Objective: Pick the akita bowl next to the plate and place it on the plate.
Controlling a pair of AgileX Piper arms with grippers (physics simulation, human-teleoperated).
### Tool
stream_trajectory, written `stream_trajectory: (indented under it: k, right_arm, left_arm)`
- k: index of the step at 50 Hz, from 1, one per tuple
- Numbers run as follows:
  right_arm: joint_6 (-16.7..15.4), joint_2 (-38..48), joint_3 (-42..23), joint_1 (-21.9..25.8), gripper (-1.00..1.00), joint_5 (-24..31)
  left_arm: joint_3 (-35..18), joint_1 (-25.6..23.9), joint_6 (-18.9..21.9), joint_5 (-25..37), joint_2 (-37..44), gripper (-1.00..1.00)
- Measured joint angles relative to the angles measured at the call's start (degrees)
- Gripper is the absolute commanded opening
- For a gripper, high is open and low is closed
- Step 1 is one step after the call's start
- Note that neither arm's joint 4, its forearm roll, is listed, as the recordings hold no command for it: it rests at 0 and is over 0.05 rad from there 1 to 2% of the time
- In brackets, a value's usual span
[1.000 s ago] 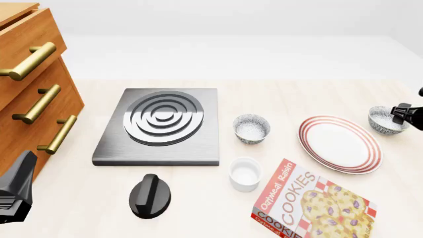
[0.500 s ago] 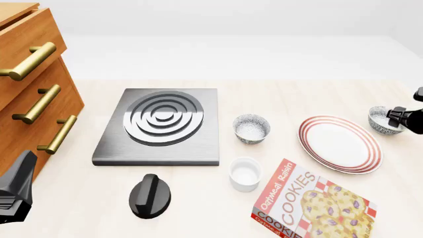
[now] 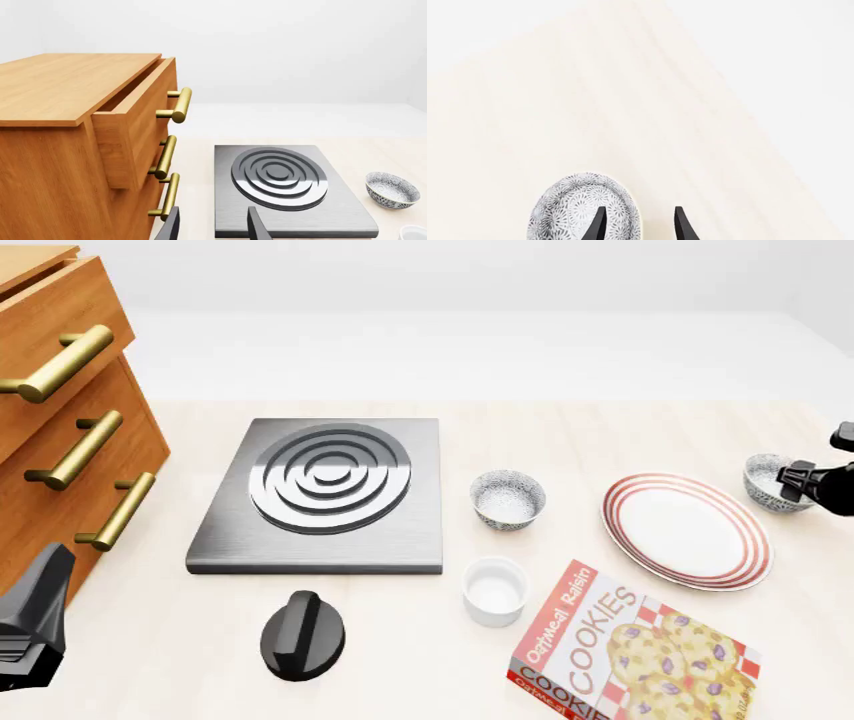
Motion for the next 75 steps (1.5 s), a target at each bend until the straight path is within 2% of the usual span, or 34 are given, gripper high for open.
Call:
stream_trajectory:
  k: [4, 5, 33, 75]
  right_arm:
    - [-0.06, 0.09, 0.15, 0.06, 1.00, -0.16]
    - [-0.07, 0.12, 0.17, 0.08, -1.00, -0.18]
    - [1.13, -0.20, -1.38, 0.56, -1.00, 2.15]
    - [8.55, -2.19, -5.55, 3.44, -1.00, 11.33]
  left_arm:
    - [0.00, 0.00, 0.00, 0.00, 0.00, 1.00]
    - [0.00, 0.00, 0.00, 0.00, 0.00, 1.00]
    - [0.00, 0.00, 0.00, 0.00, 0.00, 1.00]
    - [0.00, 0.00, 0.00, 0.00, 0.00, 1.00]
